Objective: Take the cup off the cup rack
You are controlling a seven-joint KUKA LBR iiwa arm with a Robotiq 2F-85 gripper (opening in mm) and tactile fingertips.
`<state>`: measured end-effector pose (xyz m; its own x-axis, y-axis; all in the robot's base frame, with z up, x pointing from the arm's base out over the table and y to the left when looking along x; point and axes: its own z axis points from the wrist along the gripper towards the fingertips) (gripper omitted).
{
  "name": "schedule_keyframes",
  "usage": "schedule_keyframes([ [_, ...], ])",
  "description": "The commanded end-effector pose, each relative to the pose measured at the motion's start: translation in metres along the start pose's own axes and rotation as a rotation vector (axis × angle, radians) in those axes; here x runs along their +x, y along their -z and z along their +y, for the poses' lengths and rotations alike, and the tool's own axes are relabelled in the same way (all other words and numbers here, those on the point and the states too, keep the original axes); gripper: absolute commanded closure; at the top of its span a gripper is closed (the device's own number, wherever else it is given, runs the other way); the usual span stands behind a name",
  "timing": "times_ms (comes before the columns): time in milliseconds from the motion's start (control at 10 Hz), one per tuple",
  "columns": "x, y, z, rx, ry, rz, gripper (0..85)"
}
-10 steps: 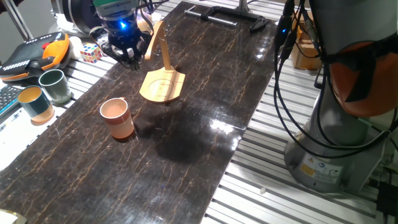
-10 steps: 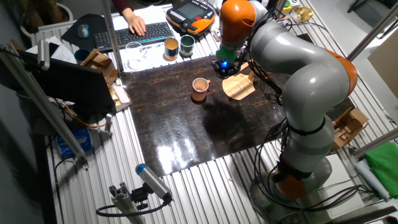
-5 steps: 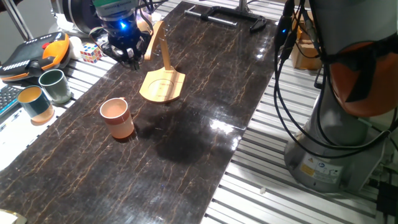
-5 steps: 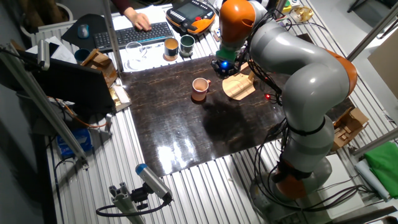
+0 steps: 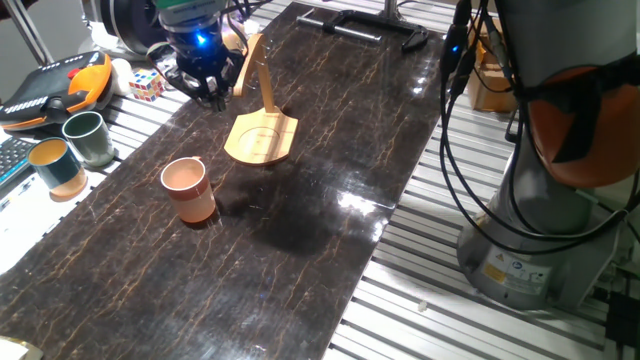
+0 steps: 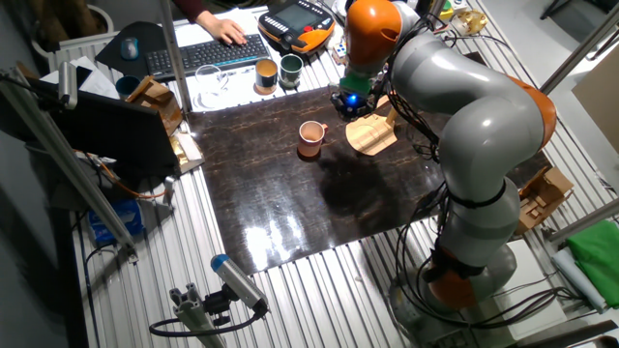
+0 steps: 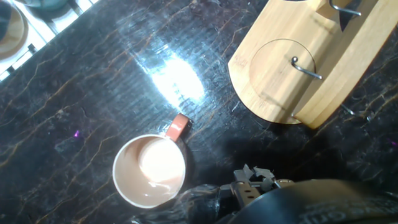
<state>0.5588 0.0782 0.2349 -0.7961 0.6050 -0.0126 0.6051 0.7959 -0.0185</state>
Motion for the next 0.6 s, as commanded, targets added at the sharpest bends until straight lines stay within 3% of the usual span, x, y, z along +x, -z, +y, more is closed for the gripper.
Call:
schedule_keyframes([
  [0, -0.0001, -0.0001, 0.0, 0.0, 0.0, 0.0, 84.3],
  [500, -0.0002, 0.0001, 0.0011, -0.004, 0.035, -0.007, 84.3],
])
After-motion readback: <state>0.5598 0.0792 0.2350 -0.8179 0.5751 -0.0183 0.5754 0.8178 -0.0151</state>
